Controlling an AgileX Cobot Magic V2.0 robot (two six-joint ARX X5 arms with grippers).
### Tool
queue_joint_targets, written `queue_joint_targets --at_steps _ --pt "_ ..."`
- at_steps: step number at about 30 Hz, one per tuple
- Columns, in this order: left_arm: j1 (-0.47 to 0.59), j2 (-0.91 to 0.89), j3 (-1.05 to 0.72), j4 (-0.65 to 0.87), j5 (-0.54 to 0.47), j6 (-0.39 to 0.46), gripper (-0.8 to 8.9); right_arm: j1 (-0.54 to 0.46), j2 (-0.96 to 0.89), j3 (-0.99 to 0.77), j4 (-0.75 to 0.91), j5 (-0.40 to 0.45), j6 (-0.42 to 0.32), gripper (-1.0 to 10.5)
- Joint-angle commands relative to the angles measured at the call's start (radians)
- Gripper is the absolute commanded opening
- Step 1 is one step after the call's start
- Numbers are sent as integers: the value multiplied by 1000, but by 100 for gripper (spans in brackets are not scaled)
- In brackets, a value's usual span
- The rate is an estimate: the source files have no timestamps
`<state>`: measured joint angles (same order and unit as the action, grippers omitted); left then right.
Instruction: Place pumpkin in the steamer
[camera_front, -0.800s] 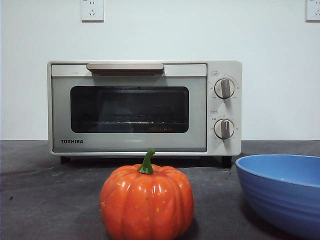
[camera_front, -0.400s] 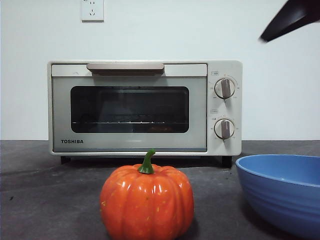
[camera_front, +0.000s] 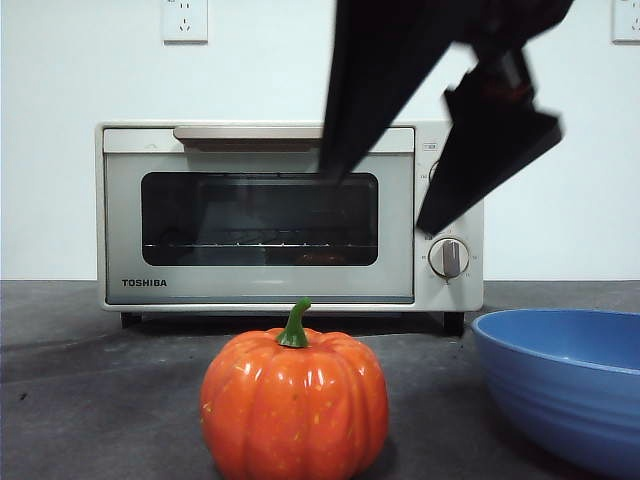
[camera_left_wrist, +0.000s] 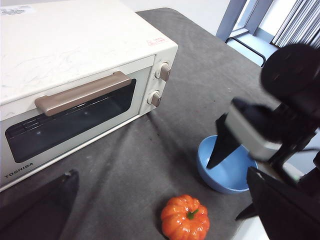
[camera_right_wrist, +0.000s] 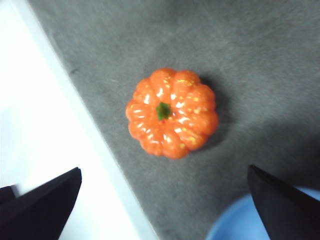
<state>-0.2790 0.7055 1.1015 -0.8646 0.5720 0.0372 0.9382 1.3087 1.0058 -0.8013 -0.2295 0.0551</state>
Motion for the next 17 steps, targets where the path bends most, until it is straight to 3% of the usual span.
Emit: queue_joint_targets --at_steps 1,6,11,17 --pt "-4 3 19 6 2 -2 624 33 61 17 39 26 -18 583" --pt "-4 3 19 -4 2 -2 624 60 143 17 91 37 -18 614" --pt "-4 3 19 -5 2 -2 625 84 207 17 164 120 -18 623" --pt "-6 3 19 -5 2 -2 624 97 269 17 211 126 -19 623"
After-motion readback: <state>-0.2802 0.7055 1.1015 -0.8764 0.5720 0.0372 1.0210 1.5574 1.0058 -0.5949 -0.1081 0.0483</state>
